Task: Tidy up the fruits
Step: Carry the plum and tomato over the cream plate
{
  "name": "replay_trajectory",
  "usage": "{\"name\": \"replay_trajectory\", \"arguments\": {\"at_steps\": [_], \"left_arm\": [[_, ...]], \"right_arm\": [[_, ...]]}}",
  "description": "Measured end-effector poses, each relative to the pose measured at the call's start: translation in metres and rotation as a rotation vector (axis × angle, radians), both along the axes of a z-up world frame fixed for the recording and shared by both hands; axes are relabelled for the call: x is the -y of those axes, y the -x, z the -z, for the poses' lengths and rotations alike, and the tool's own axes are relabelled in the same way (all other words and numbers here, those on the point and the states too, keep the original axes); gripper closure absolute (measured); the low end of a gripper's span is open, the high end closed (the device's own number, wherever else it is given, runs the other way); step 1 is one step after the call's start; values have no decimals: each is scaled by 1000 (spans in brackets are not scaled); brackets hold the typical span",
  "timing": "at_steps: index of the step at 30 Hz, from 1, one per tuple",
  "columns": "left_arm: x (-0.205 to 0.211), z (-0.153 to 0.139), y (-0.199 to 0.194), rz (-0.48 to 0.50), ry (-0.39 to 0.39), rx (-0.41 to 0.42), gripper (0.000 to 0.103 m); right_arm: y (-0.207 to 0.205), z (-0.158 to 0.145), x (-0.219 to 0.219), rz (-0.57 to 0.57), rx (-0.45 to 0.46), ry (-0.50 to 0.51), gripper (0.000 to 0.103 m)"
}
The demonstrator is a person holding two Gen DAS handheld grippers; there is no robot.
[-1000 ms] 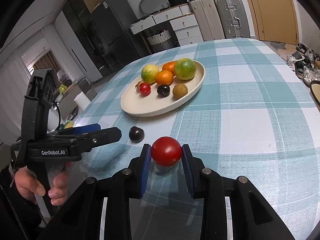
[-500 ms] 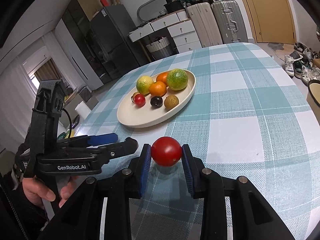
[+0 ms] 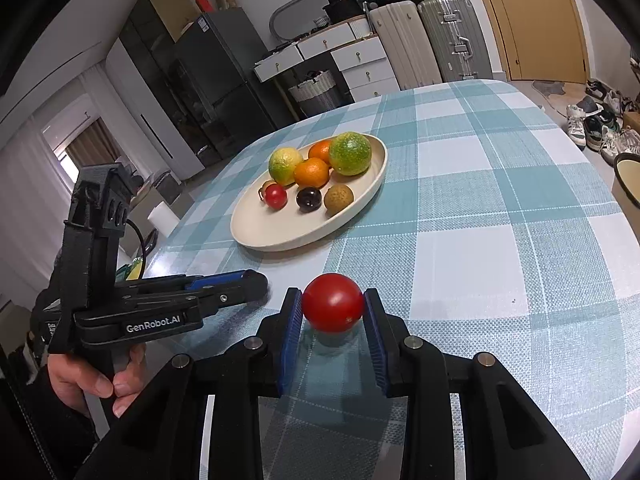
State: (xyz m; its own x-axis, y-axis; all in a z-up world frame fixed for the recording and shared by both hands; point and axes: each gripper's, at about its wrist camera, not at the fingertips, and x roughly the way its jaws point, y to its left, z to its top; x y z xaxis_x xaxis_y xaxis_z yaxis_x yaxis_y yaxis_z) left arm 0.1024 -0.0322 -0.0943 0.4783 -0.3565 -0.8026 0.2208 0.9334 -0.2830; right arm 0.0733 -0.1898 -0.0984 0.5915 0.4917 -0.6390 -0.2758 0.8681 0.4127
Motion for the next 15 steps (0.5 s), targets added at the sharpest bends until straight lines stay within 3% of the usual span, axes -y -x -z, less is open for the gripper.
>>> {"name": "replay_trajectory", "arguments": {"at_steps": [15], "left_arm": [[-38, -34, -4, -41, 61, 70, 81]], "right_arm": [[-16, -16, -29, -50, 20, 2, 72]]}}
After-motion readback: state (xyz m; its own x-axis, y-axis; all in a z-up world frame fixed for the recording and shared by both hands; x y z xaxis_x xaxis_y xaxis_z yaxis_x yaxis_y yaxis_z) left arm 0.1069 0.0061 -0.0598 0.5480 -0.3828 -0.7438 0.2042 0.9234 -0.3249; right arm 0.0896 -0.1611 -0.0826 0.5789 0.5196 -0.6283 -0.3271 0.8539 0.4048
